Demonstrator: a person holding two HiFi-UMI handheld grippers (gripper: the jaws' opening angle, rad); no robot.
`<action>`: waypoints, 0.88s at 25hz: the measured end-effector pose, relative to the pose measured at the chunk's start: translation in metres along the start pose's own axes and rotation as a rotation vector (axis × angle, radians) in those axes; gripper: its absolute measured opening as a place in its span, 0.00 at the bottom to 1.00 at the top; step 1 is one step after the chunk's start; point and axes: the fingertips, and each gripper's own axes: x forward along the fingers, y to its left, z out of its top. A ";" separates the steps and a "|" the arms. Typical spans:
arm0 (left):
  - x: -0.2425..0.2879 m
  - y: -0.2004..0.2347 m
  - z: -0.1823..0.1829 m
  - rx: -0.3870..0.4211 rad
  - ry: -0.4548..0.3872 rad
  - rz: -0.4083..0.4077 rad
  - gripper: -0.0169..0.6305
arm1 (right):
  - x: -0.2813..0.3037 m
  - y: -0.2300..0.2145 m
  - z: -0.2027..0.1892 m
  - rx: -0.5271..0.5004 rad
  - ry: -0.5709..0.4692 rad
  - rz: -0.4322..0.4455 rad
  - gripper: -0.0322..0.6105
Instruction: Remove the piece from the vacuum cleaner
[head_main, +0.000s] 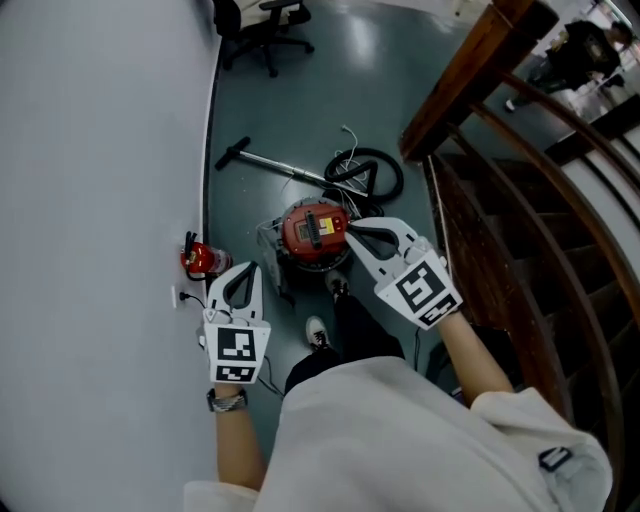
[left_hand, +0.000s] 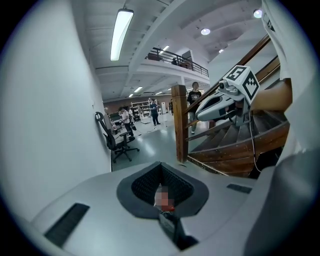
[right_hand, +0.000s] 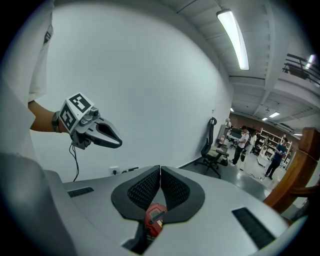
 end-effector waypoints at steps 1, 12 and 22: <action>0.008 0.002 -0.002 -0.004 0.008 0.000 0.02 | 0.006 -0.005 -0.003 0.000 0.000 0.005 0.10; 0.047 -0.001 -0.045 -0.093 0.121 0.004 0.02 | 0.063 -0.021 -0.062 0.132 0.032 0.034 0.10; 0.102 -0.012 -0.126 -0.236 0.227 0.003 0.02 | 0.107 -0.016 -0.143 0.273 0.090 0.084 0.10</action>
